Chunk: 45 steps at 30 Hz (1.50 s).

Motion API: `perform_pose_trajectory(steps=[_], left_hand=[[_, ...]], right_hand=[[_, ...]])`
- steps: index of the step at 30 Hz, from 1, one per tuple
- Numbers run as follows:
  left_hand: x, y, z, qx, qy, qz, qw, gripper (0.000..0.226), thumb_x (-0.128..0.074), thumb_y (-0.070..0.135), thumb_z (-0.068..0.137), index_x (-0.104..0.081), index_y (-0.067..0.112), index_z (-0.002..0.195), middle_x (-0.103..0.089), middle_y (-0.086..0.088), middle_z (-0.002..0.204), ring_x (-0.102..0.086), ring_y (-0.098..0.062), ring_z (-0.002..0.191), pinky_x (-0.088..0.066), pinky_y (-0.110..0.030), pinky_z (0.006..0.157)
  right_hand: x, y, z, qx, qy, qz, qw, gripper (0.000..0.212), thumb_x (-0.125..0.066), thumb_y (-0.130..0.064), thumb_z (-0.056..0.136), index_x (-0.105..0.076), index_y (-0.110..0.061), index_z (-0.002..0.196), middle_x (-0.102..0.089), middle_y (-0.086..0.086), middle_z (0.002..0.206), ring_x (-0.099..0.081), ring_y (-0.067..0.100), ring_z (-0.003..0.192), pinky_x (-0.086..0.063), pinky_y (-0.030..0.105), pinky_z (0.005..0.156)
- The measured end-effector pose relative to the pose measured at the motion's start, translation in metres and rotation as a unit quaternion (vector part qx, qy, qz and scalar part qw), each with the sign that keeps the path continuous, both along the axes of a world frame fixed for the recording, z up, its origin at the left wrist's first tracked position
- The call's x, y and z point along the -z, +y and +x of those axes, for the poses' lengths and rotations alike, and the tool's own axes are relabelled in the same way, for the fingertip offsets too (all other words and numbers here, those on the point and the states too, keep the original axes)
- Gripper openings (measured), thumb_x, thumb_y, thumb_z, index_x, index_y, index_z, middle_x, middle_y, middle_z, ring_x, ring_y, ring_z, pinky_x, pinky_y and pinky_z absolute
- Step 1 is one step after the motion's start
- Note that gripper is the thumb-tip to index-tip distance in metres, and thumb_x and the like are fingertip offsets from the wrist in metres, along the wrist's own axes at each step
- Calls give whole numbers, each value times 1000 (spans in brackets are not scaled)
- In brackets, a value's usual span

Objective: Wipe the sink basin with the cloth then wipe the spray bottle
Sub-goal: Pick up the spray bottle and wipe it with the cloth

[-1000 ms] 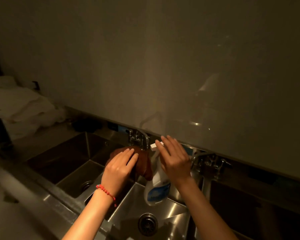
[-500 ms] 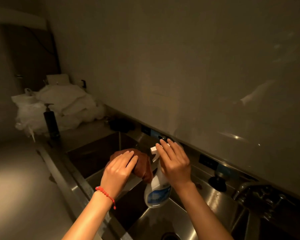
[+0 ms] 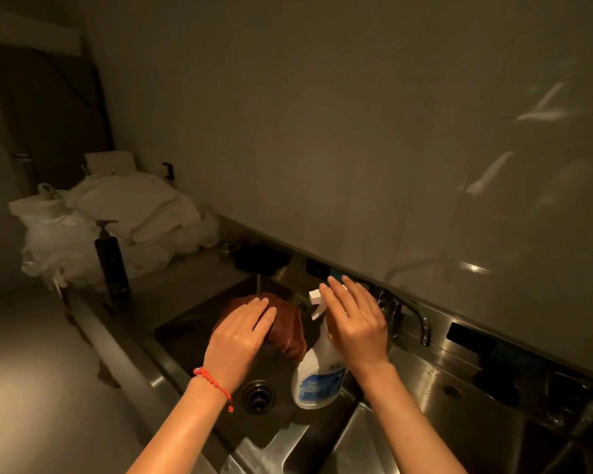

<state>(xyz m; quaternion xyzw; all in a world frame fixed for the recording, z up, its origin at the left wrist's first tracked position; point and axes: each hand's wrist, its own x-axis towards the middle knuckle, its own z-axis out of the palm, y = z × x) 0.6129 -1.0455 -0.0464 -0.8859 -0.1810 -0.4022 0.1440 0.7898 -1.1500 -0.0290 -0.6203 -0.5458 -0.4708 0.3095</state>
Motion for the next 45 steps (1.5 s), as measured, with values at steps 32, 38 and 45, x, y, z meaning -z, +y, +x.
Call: perform_pose_trajectory(steps=[32,38,45], left_hand=[[25,245,47,112,-25,22,993,45,-33,-3,80,-76,-2,94,-73,-22,99,-73,-35,88,-58,-47,68],[34,268,74,138,-10,18,990,38,-42,2,79,-76,-1,95,-73,-21,100,-73,-34,89,-59,-46,70],[41,304,104,194,-20,7,981,40,-41,-4,76,-76,-3,93,-74,-22,98,-73,-35,87,-59,-46,68]], right_hand=[[28,215,21,125,29,-4,992,30,-58,-2,76,-69,-7,103,-70,13,105,-66,32,99,-50,43,86],[33,234,41,158,37,-12,987,35,-72,1,68,-70,-6,102,-71,13,104,-66,32,97,-51,44,84],[46,255,61,202,34,-22,979,37,-71,-2,69,-68,-6,105,-70,14,107,-66,32,99,-49,45,86]])
